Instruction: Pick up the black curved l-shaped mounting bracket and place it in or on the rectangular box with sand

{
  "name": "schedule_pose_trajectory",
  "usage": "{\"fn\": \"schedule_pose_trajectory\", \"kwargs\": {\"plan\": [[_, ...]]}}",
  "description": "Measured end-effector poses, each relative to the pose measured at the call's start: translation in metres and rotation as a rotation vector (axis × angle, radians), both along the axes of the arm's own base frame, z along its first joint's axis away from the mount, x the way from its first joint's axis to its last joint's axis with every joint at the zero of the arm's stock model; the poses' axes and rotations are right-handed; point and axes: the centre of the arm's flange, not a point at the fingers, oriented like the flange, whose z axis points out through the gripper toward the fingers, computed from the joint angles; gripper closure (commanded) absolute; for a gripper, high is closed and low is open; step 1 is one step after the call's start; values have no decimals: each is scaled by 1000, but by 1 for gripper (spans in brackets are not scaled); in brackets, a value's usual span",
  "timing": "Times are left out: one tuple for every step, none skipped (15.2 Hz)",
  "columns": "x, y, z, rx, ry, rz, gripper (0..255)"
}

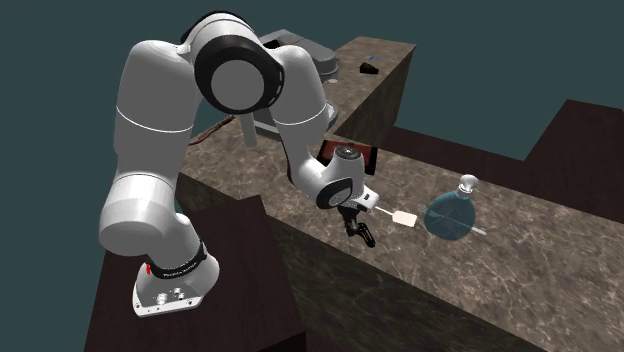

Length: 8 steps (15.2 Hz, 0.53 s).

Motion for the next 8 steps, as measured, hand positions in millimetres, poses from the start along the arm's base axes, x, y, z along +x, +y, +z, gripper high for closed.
{"fn": "schedule_pose_trajectory", "kwargs": {"plan": [[0, 0, 0, 0, 0, -1, 255], [0, 0, 0, 0, 1, -1, 255], [0, -2, 0, 0, 2, -4, 255], [0, -2, 0, 0, 2, -3, 255], [-1, -5, 1, -2, 6, -8, 255], [-2, -6, 3, -2, 9, -11, 255], [-2, -6, 8, -3, 10, -12, 255], [-3, -7, 13, -3, 10, -13, 255]]}}
